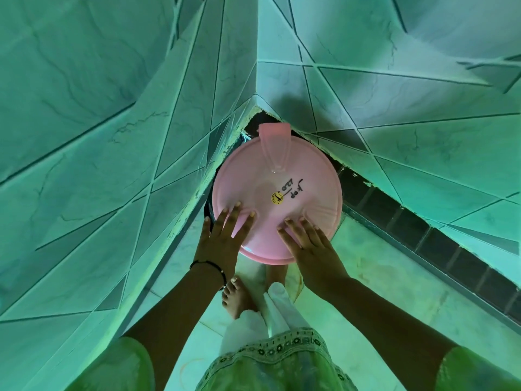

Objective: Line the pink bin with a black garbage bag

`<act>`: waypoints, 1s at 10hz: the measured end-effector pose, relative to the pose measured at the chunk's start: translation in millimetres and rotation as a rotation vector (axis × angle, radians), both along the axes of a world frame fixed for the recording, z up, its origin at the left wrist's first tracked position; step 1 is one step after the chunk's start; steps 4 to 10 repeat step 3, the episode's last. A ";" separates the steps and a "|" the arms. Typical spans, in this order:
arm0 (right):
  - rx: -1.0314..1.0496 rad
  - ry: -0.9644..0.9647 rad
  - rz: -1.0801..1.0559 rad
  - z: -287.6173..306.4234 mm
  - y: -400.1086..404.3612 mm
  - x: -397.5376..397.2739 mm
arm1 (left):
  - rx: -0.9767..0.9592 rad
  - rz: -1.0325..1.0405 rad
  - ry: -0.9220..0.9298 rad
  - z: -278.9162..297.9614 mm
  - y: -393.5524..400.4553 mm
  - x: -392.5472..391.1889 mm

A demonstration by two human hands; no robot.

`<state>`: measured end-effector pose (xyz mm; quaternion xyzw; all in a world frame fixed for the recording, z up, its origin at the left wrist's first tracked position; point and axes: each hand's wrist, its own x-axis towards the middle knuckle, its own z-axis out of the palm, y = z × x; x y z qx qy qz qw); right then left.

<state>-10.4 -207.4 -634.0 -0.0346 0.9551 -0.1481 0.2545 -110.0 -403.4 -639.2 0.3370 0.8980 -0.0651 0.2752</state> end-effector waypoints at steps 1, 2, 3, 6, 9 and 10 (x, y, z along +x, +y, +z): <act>-0.054 -0.060 -0.036 3.3 2.0 -3.0 | 0.047 0.084 -0.092 7.7 6.6 1.6; -0.162 -0.093 -0.148 15.5 5.7 -12.3 | 0.089 0.160 -0.129 26.0 13.9 -0.6; -0.303 -0.137 -0.462 46.1 10.2 -14.0 | 0.206 0.333 -0.187 53.9 20.9 5.9; -0.303 -0.137 -0.462 46.1 10.2 -14.0 | 0.206 0.333 -0.187 53.9 20.9 5.9; -0.303 -0.137 -0.462 46.1 10.2 -14.0 | 0.206 0.333 -0.187 53.9 20.9 5.9; -0.303 -0.137 -0.462 46.1 10.2 -14.0 | 0.206 0.333 -0.187 53.9 20.9 5.9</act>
